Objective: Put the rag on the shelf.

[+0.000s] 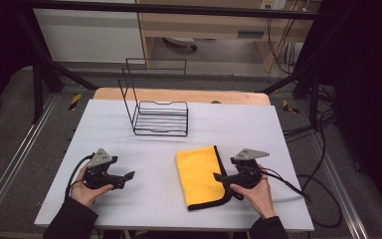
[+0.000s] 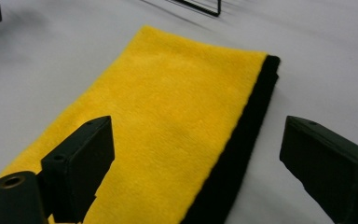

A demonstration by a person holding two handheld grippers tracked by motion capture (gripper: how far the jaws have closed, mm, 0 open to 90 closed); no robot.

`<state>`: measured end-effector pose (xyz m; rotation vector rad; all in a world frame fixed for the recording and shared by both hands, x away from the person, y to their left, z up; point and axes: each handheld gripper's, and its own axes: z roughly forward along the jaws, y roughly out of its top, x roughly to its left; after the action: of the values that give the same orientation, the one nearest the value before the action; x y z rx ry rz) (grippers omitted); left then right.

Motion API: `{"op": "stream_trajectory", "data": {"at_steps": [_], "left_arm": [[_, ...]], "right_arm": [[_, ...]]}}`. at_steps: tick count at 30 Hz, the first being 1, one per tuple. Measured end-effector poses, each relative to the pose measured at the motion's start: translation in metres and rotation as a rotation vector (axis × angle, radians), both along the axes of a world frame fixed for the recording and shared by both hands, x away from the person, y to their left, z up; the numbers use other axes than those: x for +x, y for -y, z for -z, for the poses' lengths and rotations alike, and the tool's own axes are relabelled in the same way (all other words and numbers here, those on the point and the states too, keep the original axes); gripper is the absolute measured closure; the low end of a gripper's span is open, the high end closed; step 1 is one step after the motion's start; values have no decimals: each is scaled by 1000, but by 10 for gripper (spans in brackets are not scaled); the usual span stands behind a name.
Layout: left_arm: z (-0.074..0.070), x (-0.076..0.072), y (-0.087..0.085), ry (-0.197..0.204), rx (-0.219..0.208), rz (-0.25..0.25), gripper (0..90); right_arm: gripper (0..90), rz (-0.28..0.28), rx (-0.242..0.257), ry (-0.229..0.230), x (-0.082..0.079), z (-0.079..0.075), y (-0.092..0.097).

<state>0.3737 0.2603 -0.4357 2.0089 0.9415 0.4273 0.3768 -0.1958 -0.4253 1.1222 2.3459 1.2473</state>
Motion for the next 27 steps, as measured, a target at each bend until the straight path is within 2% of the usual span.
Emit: {"op": "stream_trajectory", "data": {"at_steps": [5, 6, 7, 10, 11, 12, 13, 20, 27], "left_arm": [[-5, 4, 18, 11, 16, 11, 95], [-7, 7, 26, 8, 15, 16, 95], [-7, 7, 26, 8, 15, 16, 95], [-10, 12, 42, 8, 20, 27, 96], [-11, 14, 46, 8, 24, 31, 95], [-13, 18, 58, 10, 24, 38, 95], [-13, 18, 58, 10, 24, 38, 95], [-19, 29, 97, 31, 59, 69, 96], [-18, 43, 124, 18, 75, 57, 115]], "right_arm": [[51, 30, 3, -9, 1, 4, 17], [50, 31, 2, -11, 1, 5, 20], [54, 35, 5, -7, 0, 5, 22], [60, 37, 6, -5, -1, 7, 28], [60, 39, 11, -8, -2, 8, 28], [61, 37, 4, -12, -3, 8, 28], [60, 36, 1, -12, -3, 9, 28], [57, 27, -12, -18, -6, 11, 26], [57, 24, -24, -11, -6, 12, 26]]}}
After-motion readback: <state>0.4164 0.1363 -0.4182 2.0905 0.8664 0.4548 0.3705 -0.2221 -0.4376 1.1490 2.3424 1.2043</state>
